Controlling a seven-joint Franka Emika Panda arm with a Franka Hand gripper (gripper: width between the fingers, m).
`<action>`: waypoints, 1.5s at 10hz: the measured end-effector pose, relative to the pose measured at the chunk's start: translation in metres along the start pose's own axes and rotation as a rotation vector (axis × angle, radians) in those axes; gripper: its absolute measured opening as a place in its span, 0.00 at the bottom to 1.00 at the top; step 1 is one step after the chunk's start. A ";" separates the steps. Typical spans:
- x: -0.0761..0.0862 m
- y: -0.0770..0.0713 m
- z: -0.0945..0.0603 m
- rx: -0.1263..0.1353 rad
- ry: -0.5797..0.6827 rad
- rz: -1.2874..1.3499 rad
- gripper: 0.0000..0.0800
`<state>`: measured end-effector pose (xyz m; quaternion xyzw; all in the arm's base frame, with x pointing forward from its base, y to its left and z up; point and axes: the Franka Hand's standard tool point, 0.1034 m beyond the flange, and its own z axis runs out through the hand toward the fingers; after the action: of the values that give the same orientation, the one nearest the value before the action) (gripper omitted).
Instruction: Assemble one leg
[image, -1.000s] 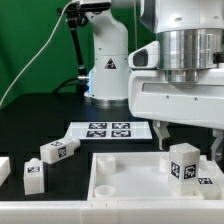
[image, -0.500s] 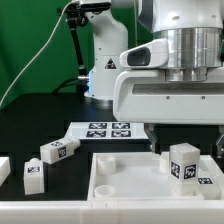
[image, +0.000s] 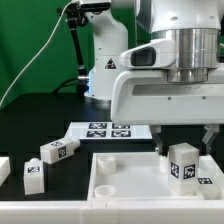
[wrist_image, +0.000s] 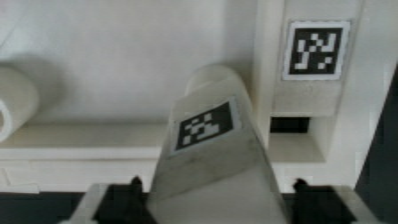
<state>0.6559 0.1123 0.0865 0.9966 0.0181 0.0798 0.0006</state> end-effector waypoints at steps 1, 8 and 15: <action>0.000 0.000 0.000 0.000 0.000 -0.001 0.35; -0.001 0.002 0.001 0.000 0.026 0.401 0.35; -0.004 -0.001 0.000 -0.002 0.004 1.262 0.35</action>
Offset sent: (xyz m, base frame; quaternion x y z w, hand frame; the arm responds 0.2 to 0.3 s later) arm 0.0000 0.0000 0.0000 0.0000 0.0000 0.0000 1.0000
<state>0.6522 0.1132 0.0856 0.8152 -0.5735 0.0668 -0.0455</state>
